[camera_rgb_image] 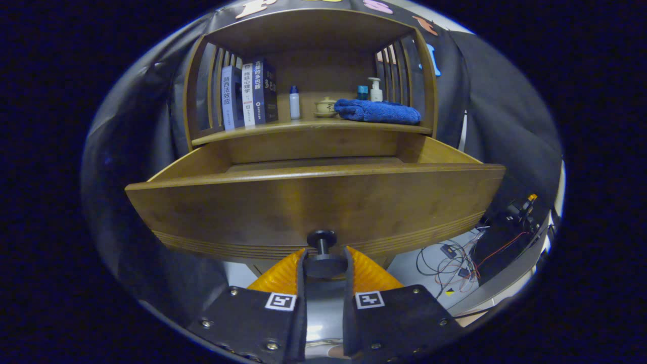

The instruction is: Pull open the drawer, take out the items inside it, and place them on the countertop above the cabinet.

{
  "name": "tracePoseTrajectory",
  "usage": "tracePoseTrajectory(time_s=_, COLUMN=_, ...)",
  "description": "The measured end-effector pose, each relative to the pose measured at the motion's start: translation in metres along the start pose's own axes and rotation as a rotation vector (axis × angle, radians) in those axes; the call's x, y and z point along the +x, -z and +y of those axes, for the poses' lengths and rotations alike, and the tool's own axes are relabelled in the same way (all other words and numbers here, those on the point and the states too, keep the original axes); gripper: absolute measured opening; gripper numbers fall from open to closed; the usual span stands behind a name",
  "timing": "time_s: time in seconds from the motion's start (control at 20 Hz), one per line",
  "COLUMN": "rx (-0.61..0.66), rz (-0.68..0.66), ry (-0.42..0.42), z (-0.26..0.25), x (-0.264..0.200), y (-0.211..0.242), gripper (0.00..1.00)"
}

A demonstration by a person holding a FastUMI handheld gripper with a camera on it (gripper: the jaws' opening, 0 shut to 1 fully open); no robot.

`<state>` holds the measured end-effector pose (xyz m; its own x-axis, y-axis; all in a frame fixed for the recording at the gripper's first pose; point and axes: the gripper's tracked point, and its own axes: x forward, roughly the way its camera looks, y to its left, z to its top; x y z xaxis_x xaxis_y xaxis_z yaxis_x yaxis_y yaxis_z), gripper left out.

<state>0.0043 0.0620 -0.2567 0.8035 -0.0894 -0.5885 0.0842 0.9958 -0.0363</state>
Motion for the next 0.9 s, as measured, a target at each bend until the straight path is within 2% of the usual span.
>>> tracePoseTrajectory(time_s=0.2, rx=0.002, rz=0.005, ry=-0.001, z=-0.001, x=-0.002, y=0.001, gripper=0.29)
tracePoseTrajectory(time_s=0.25, rx=0.001, rz=0.006, ry=-0.004, z=-0.002, x=-0.002, y=0.0, gripper=0.36)
tracePoseTrajectory(time_s=0.35, rx=-0.008, rz=0.011, ry=-0.009, z=0.0, x=-0.001, y=-0.001, gripper=0.41)
tracePoseTrajectory(time_s=0.55, rx=-0.052, rz=0.022, ry=-0.028, z=0.002, x=-0.007, y=-0.003, gripper=0.41)
tracePoseTrajectory(time_s=0.8, rx=-0.064, rz=-0.054, ry=-0.065, z=0.016, x=-0.032, y=-0.038, gripper=0.59)
tracePoseTrajectory(time_s=0.9, rx=-0.105, rz=-0.092, ry=-0.048, z=0.016, x=-0.041, y=-0.06, gripper=0.59)
